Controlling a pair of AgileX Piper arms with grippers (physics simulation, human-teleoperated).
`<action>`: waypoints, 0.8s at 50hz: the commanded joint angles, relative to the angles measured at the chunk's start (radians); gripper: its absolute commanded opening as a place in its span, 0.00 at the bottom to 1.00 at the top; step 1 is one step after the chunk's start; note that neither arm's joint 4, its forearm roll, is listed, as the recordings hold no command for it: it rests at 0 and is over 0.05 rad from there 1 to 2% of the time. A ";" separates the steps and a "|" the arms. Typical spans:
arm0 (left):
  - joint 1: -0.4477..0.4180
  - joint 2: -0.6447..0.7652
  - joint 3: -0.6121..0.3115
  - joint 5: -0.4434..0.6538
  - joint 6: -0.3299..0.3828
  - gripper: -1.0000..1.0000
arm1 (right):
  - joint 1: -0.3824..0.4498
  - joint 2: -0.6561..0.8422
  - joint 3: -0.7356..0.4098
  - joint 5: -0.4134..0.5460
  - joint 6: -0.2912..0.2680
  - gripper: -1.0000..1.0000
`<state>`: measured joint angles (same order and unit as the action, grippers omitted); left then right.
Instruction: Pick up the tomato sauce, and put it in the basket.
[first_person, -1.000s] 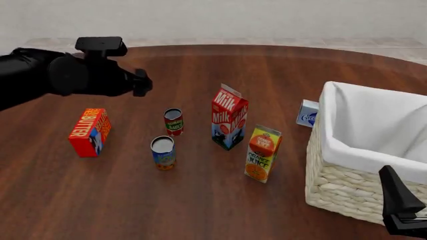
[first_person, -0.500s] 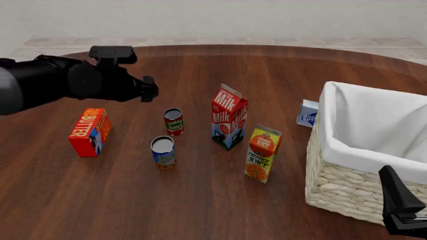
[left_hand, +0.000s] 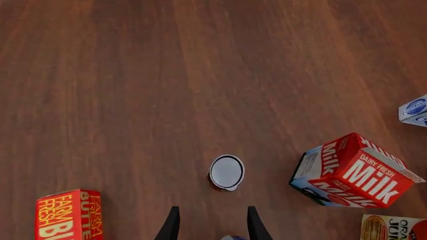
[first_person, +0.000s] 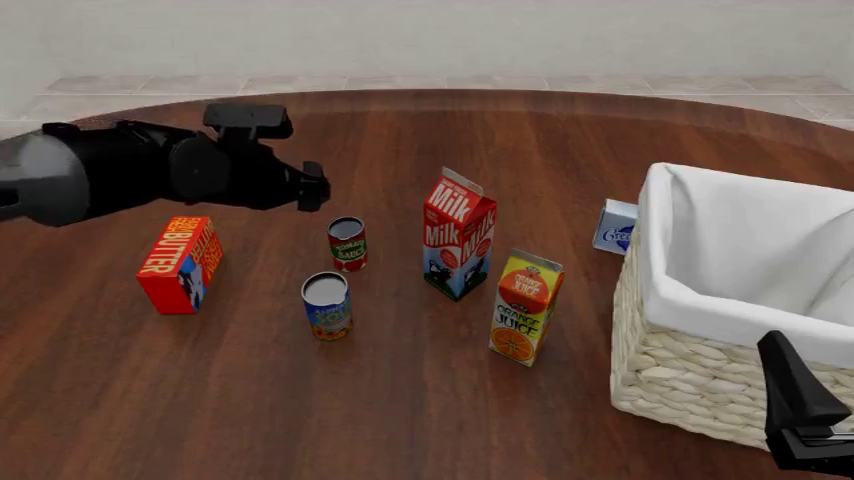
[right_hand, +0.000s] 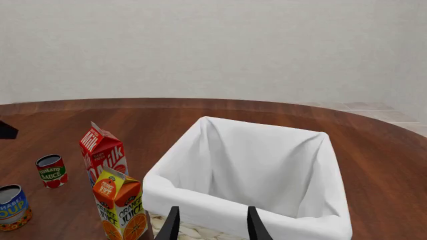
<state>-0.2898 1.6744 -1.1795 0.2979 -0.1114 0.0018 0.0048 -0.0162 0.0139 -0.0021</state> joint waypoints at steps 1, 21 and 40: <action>0.007 0.044 -0.019 -0.018 0.006 1.00 | 0.000 0.000 0.000 0.000 0.000 1.00; -0.016 0.120 -0.052 -0.041 -0.010 1.00 | 0.000 0.000 0.000 0.000 0.000 1.00; -0.035 0.177 -0.093 -0.040 -0.018 1.00 | 0.000 0.000 0.000 0.000 0.000 1.00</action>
<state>-0.3155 1.8217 -1.2533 0.2561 -0.1275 0.0017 0.0048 -0.0162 0.0139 -0.0021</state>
